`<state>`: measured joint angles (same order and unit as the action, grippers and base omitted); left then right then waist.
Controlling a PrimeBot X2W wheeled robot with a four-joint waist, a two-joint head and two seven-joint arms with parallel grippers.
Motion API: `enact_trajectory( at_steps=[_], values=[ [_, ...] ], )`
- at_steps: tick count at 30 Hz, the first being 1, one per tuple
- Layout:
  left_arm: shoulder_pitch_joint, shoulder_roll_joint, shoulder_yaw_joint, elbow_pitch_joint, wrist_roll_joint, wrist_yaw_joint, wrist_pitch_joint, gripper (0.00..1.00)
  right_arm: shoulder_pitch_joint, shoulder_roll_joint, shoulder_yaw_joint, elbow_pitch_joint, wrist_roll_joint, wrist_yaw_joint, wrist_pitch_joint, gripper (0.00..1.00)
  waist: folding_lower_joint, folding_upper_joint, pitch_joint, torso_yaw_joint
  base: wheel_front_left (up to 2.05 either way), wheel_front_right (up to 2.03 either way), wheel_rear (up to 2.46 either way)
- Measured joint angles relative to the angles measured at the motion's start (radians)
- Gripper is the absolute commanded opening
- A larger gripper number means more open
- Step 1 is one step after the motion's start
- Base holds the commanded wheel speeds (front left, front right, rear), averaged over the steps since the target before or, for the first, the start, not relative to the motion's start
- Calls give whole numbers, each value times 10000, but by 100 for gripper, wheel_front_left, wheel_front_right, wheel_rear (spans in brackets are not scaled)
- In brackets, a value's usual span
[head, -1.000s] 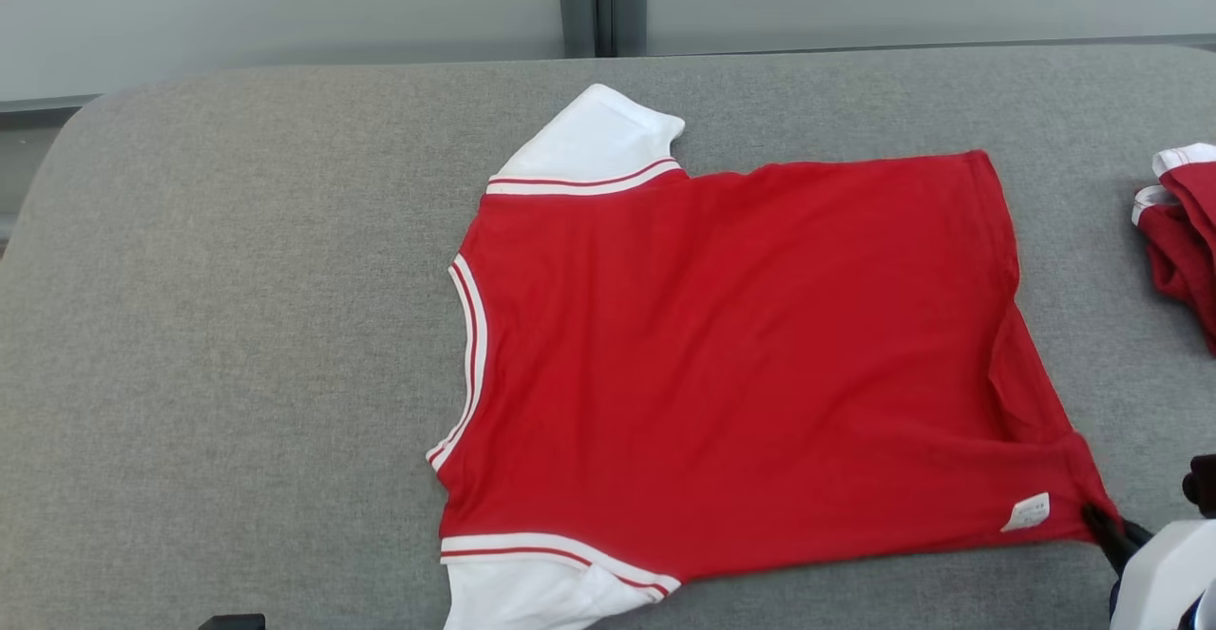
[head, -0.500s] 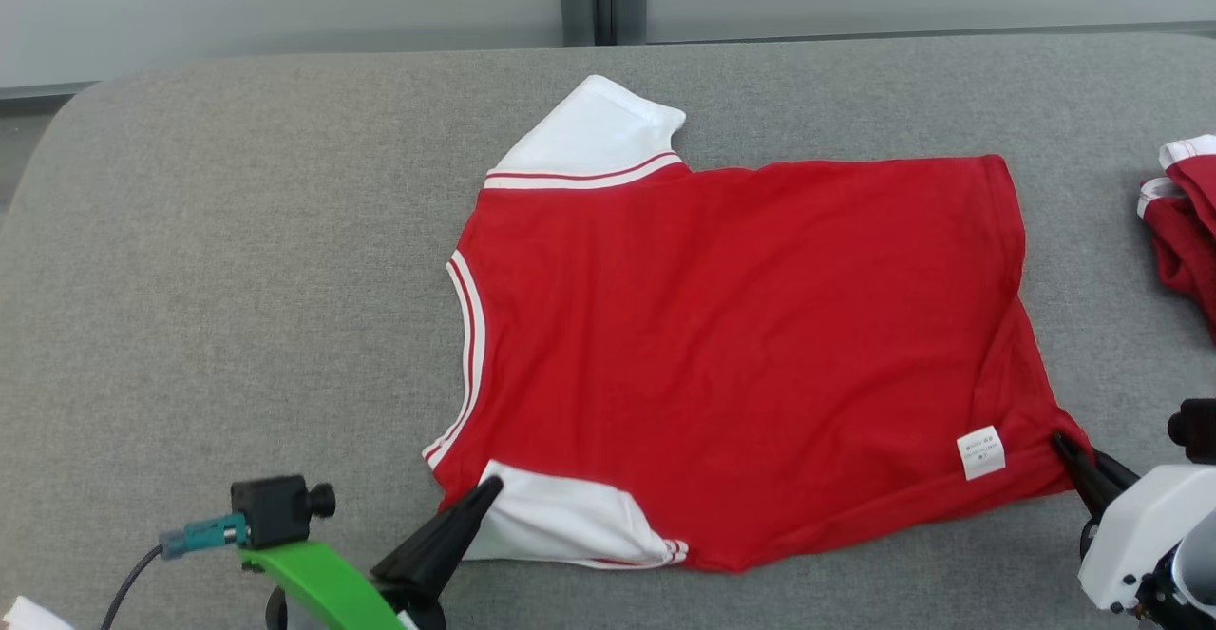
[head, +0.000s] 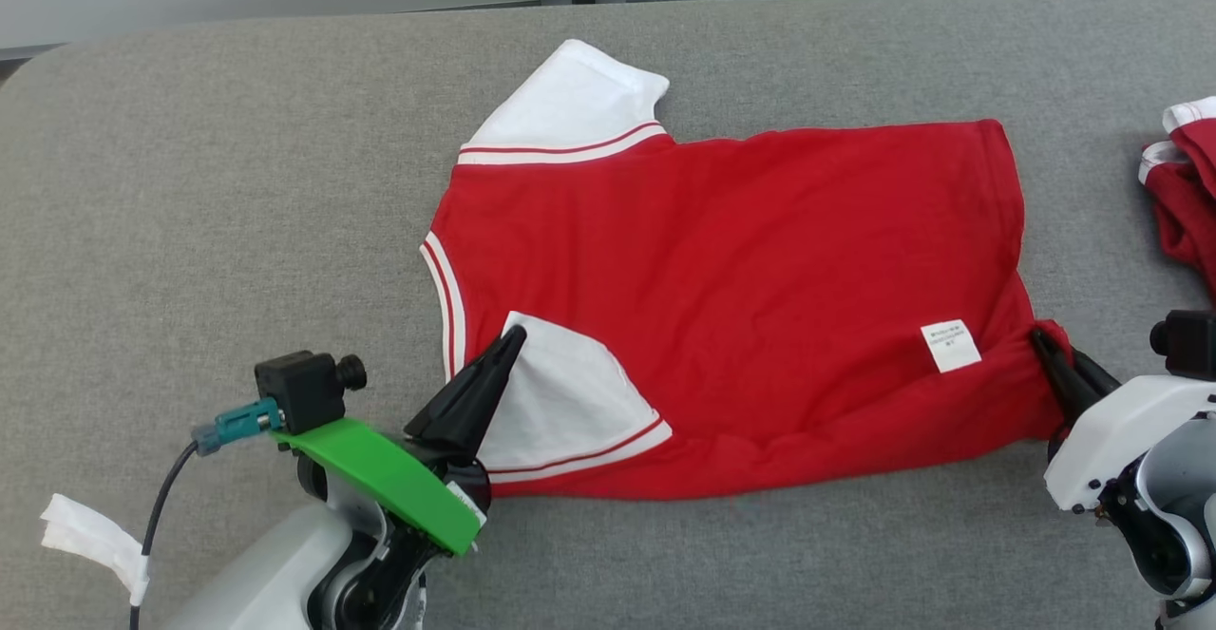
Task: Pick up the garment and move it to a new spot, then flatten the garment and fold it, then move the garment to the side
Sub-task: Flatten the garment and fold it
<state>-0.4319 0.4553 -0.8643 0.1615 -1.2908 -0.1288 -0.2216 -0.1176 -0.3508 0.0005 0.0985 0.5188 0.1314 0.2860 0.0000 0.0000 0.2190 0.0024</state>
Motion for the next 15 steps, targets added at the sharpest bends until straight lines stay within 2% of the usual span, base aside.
enact_trajectory(
  at_steps=[11, 15],
  values=[
    [-443, 27, 155, -153, 13, 0, -364, 0, 0, 215, -637, -21, -326, 0, -1116, 0, 0, 0, 396, 3, 0, 0, 0],
    [-439, 25, 704, -692, -2, 0, -397, 0, 67, 309, -516, -408, -13, 0, -1657, 0, 0, 0, 509, 0, 0, 0, 0]
  ],
)
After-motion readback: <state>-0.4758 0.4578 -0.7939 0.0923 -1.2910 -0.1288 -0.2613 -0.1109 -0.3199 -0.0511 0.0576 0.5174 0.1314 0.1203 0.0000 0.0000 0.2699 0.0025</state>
